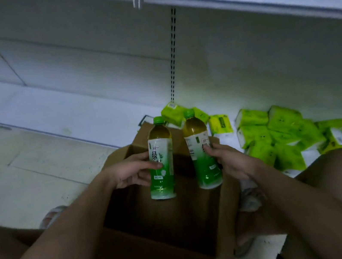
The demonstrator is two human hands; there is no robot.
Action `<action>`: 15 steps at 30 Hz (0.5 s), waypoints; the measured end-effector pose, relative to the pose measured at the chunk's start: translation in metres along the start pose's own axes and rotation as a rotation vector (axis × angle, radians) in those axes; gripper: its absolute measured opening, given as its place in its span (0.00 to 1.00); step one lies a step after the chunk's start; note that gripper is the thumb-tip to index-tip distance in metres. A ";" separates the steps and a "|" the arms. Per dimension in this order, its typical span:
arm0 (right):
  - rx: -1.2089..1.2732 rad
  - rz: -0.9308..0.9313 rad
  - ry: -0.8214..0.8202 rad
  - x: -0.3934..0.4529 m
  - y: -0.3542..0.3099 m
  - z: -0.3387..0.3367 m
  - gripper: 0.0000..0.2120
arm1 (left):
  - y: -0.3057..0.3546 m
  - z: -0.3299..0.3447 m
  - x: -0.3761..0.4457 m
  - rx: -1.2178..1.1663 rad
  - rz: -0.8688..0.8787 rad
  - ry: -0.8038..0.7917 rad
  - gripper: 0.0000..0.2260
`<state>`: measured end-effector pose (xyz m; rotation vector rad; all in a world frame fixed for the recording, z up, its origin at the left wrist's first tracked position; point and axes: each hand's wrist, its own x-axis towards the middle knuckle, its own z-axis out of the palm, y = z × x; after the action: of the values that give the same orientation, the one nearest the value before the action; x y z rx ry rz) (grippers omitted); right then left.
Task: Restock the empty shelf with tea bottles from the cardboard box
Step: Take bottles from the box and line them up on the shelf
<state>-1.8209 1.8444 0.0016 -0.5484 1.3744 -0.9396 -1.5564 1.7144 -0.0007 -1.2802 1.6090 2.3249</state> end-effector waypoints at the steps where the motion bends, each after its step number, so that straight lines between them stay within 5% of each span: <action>1: 0.046 -0.035 -0.006 -0.007 -0.006 0.001 0.20 | 0.007 0.003 -0.007 -0.014 0.020 -0.005 0.20; 9: 0.140 -0.246 -0.039 -0.061 -0.065 0.033 0.24 | 0.067 0.051 -0.040 -0.321 0.248 -0.088 0.24; 15: 0.055 -0.384 0.004 -0.099 -0.109 0.046 0.22 | 0.129 0.073 -0.073 -0.266 0.405 -0.124 0.28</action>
<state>-1.7957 1.8575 0.1531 -0.7861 1.2650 -1.2836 -1.6105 1.7422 0.1528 -0.8811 1.6945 2.8740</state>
